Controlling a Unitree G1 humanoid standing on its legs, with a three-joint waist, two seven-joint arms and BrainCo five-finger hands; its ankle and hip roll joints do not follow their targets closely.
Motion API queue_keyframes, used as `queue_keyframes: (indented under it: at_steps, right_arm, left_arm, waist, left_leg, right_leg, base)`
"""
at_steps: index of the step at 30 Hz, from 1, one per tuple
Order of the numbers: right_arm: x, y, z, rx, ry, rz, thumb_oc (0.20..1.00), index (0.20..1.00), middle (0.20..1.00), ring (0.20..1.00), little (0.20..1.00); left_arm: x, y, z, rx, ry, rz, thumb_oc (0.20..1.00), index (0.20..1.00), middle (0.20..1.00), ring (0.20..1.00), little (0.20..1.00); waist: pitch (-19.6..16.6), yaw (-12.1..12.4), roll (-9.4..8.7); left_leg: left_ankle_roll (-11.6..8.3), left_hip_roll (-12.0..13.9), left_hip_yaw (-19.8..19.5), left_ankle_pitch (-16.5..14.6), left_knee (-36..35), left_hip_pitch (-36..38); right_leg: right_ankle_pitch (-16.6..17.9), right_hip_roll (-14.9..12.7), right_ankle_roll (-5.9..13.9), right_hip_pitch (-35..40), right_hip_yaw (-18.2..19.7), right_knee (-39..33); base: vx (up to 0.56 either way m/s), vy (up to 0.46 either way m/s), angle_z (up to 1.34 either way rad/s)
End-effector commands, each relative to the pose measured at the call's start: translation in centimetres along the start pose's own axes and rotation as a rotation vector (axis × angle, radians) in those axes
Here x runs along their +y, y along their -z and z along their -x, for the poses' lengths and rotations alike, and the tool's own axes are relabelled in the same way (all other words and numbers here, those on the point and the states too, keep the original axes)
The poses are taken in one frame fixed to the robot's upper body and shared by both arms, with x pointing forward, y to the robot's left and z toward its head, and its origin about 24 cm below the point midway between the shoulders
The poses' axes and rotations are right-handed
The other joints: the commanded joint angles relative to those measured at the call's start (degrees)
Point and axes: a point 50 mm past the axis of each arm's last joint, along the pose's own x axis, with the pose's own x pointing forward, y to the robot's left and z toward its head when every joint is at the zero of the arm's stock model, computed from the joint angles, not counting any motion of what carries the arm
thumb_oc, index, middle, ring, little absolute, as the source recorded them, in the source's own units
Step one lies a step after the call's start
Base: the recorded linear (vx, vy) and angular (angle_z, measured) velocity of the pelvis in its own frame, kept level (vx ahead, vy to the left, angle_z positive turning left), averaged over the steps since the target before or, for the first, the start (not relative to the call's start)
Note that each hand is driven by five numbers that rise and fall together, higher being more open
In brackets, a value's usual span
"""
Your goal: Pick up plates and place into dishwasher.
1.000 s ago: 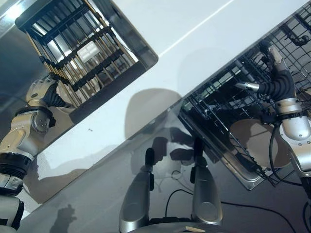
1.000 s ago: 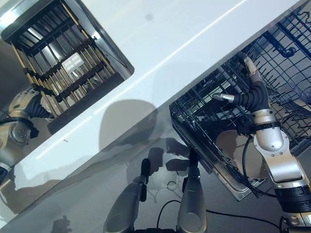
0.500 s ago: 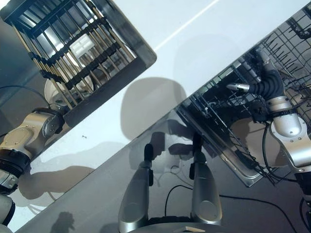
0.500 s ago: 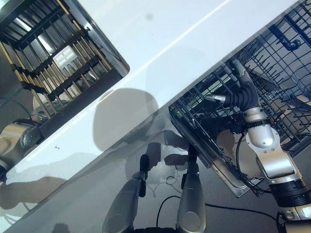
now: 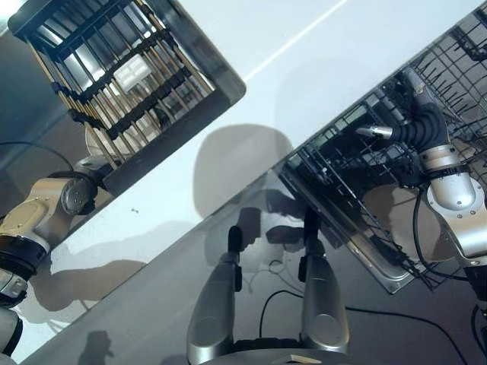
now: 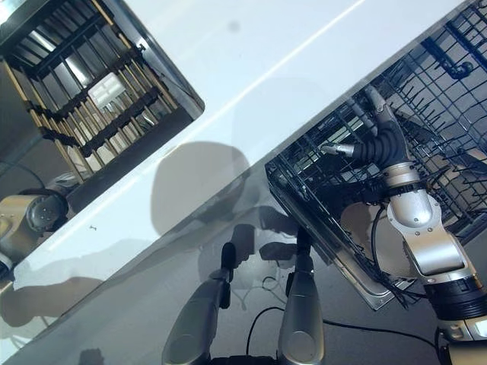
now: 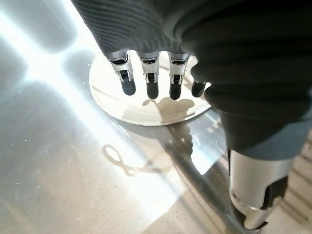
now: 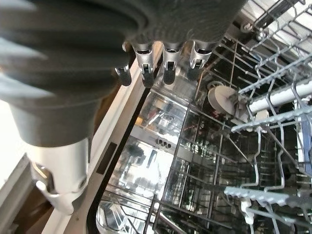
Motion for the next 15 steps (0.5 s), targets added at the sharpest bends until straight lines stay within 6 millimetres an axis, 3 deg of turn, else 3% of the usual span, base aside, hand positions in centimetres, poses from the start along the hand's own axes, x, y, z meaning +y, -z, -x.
queue_keyframes:
  at_steps: [1,10,15]
  right_arm:
    - [-2.5,-3.0,-0.6,-0.15,0.08,0.036,1.0,1.0,1.0,1.0,1.0]
    - [-1.0,-2.7,-0.6,-0.151,0.105,-0.001,1.0,1.0,1.0,1.0,1.0]
    - [-0.2,-2.7,-0.5,-0.152,0.118,-0.02,1.0,1.0,1.0,1.0,1.0]
  left_arm:
    - [0.8,2.3,1.2,0.124,-0.121,-0.063,1.0,1.0,1.0,1.0,1.0]
    - [1.4,1.8,0.7,0.195,-0.464,-0.099,1.0,1.0,1.0,1.0,1.0]
    - [1.1,1.2,0.2,0.166,-0.51,-0.126,1.0,1.0,1.0,1.0,1.0]
  waist:
    - [0.25,1.54,0.03]
    - [0.28,2.14,-2.44]
    - [0.28,2.39,-3.59]
  left_leg:
    - [2.57,-0.34,0.85,5.63,-2.87,-1.27]
    - [2.67,0.06,0.49,6.06,-2.71,-3.65]
    - [2.85,-0.08,0.38,6.07,-2.68,-4.21]
  right_leg:
    - [-4.17,-2.87,2.96,2.29,2.01,6.98]
    - [-3.96,-1.72,2.91,0.37,1.42,6.93]
    - [-3.73,-1.32,2.76,-0.09,0.96,6.96]
  base:
    - [-0.02,-0.04,0.0]
    - [-0.01,-0.058,0.02]
    - [0.0,-0.048,-0.01]
